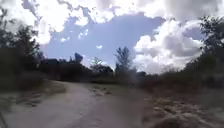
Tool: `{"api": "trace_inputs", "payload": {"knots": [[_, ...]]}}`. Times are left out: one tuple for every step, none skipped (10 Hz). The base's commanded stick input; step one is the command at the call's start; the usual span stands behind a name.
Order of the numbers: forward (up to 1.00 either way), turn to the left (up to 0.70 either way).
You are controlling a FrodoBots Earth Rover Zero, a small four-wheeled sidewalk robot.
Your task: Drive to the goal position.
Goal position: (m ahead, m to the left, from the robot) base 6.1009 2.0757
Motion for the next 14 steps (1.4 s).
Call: {"api": "trace_inputs", "payload": {"knots": [[0.85,0.29],[0.85,0.33],[0.85,0.33],[0.85,0.14],[0.85,0.0],[0.85,0.0],[0.85,0.0],[0.85,0.0],[0.85,0.0],[0.85,0.0],[0.85,0.23],[0.85,0.29],[0.85,0.14],[0.85,0.0]]}}
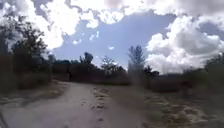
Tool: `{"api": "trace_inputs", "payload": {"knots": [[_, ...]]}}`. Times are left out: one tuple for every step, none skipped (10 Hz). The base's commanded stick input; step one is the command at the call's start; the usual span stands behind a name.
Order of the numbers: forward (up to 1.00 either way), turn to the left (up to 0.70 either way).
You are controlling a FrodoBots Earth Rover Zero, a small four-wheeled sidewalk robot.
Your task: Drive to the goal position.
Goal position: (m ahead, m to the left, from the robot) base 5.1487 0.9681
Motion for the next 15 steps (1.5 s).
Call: {"api": "trace_inputs", "payload": {"knots": [[0.85,0.0],[0.85,0.0],[0.85,0.0],[0.85,0.0],[0.85,0.0],[0.85,0.0],[0.85,0.0],[0.85,0.0],[0.85,0.0],[0.85,0.3],[0.85,0.34],[0.85,0.34],[0.85,0.16],[0.85,0.0],[0.85,0.0]]}}
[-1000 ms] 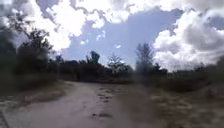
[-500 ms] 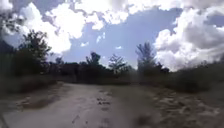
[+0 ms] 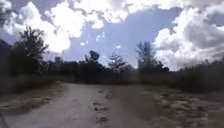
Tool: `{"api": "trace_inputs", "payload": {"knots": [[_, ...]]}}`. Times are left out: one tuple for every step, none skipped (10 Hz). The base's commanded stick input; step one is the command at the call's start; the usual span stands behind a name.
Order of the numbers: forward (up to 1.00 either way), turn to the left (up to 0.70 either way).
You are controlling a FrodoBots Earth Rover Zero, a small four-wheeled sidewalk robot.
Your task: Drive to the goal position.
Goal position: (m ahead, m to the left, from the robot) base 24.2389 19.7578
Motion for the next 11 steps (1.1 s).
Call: {"api": "trace_inputs", "payload": {"knots": [[0.85,0.0],[0.85,0.0],[0.85,0.0],[0.85,0.11],[0.85,0.34],[0.85,0.18],[0.85,0.0],[0.85,0.0],[0.85,0.0],[0.85,0.0],[0.85,0.0]]}}
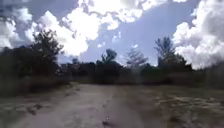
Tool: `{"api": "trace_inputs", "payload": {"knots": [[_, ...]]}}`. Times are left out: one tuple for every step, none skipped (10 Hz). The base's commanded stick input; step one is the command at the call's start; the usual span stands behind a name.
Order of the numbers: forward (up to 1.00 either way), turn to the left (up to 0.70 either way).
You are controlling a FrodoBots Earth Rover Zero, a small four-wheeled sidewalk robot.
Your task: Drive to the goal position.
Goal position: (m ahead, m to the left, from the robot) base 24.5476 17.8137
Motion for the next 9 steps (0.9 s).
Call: {"api": "trace_inputs", "payload": {"knots": [[0.85,0.0],[0.85,0.0],[0.85,0.0],[0.85,0.0],[0.85,0.0],[0.85,0.0],[0.85,0.0],[0.85,0.0],[0.85,0.0]]}}
